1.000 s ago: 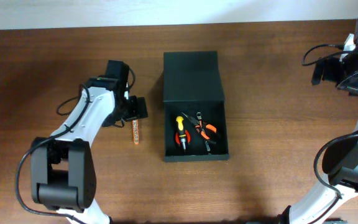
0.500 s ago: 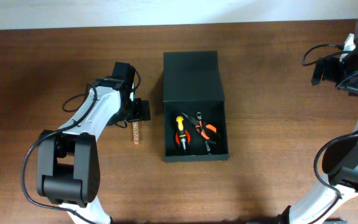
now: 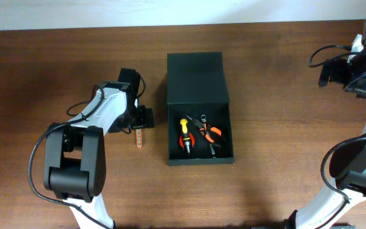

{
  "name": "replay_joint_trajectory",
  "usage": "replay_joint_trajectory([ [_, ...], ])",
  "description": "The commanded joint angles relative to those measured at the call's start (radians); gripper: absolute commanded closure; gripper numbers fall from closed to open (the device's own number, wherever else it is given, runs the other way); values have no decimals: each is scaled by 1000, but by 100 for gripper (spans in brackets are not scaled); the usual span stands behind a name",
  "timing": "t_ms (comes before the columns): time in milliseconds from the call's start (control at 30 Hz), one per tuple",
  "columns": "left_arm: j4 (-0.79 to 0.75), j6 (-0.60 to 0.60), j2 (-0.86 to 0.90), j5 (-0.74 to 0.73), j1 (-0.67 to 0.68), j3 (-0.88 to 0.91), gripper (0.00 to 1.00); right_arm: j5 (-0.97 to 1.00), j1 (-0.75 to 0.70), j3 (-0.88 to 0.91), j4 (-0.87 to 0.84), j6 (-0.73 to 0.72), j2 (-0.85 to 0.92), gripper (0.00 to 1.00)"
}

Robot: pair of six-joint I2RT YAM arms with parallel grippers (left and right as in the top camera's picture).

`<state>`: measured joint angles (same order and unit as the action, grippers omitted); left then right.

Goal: Pack container
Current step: 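Lower the left gripper onto the socket rail end and close it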

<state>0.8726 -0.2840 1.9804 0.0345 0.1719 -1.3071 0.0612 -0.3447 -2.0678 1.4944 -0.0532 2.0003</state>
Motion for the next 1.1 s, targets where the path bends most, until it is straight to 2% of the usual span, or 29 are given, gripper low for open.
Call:
replay_joint_trajectory([
  [0, -2, -34, 6, 14, 5, 3, 1, -5, -3, 3, 0, -8, -8, 1],
  [400, -31, -87, 6, 16, 53, 4, 1, -5, -3, 3, 0, -8, -7, 1],
  [633, -24, -90, 6, 60, 72, 4, 1, -5, -3, 3, 0, -8, -8, 1],
  [1067, -31, -89, 40, 40, 71, 4, 1, -5, -3, 3, 0, -8, -7, 1],
])
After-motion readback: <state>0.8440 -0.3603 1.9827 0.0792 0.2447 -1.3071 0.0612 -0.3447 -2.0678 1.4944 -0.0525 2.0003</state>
